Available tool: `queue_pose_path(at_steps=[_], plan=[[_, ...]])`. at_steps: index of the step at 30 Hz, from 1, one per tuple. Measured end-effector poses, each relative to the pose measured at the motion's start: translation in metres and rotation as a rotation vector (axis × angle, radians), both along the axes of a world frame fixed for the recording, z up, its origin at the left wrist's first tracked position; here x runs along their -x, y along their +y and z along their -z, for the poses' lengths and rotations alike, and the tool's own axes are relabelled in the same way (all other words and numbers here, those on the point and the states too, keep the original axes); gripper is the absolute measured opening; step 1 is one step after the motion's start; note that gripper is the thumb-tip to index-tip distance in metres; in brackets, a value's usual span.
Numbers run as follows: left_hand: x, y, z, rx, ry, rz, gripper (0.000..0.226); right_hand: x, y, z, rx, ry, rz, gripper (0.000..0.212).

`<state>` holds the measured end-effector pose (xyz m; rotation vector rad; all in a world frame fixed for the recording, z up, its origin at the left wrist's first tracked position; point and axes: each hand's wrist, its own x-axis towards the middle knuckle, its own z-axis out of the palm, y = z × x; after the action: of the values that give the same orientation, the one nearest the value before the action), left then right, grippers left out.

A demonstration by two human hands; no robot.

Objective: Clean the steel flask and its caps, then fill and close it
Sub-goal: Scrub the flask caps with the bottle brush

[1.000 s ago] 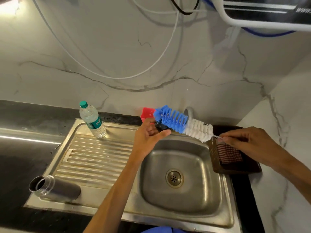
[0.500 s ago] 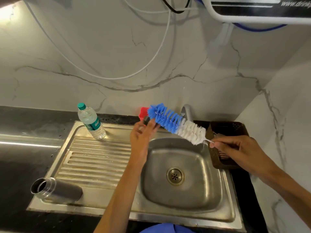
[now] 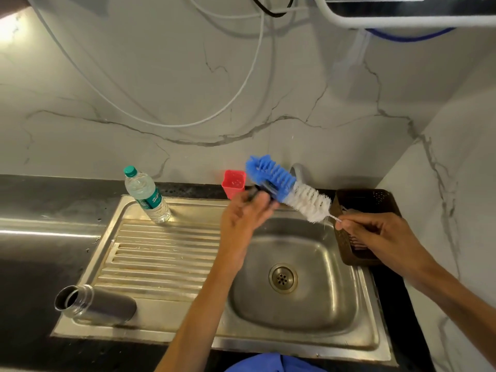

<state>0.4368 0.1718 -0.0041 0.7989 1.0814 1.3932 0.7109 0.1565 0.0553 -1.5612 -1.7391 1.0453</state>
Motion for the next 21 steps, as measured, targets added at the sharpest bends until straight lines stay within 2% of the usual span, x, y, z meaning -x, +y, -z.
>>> queue_pose_path(at_steps=[2, 3, 6, 8, 10, 11, 14, 15, 17, 19, 21], plan=[[0.008, 0.009, 0.003, 0.038, -0.225, -0.181, 0.044, -0.001, -0.003, 0.007, 0.005, -0.001, -0.014, 0.017], [0.005, 0.010, 0.005, 0.047, -0.230, -0.181, 0.045, 0.001, -0.004, 0.010, 0.004, -0.012, -0.021, 0.019], [-0.024, -0.013, 0.004, 0.010, -0.033, 0.050, 0.038, 0.005, -0.008, 0.013, -0.003, -0.052, 0.004, 0.028], [-0.022, -0.011, 0.009, 0.031, -0.035, -0.005, 0.030, 0.002, -0.011, 0.016, -0.005, -0.060, 0.040, 0.024], [-0.002, 0.003, 0.014, 0.060, -0.103, -0.162, 0.029, -0.001, -0.016, 0.018, -0.012, -0.061, 0.055, 0.019], [0.001, 0.006, 0.014, 0.043, -0.075, -0.158, 0.030, 0.000, -0.018, 0.018, -0.021, -0.067, 0.056, 0.018], [-0.020, -0.013, 0.008, -0.017, 0.233, 0.052, 0.037, 0.004, -0.018, 0.021, -0.036, -0.075, 0.063, 0.020], [-0.028, -0.018, 0.006, -0.003, 0.279, 0.051, 0.039, 0.005, -0.017, 0.021, -0.037, -0.072, 0.069, 0.020], [-0.024, -0.009, 0.008, 0.046, 0.249, -0.090, 0.042, 0.006, -0.019, 0.023, -0.044, -0.067, 0.051, 0.015], [-0.012, 0.003, 0.009, 0.072, 0.194, -0.189, 0.045, 0.008, -0.023, 0.024, -0.076, -0.069, 0.030, 0.020], [-0.015, -0.001, 0.006, 0.048, 0.320, -0.109, 0.051, 0.011, -0.023, 0.026, -0.105, -0.103, 0.034, 0.014]])
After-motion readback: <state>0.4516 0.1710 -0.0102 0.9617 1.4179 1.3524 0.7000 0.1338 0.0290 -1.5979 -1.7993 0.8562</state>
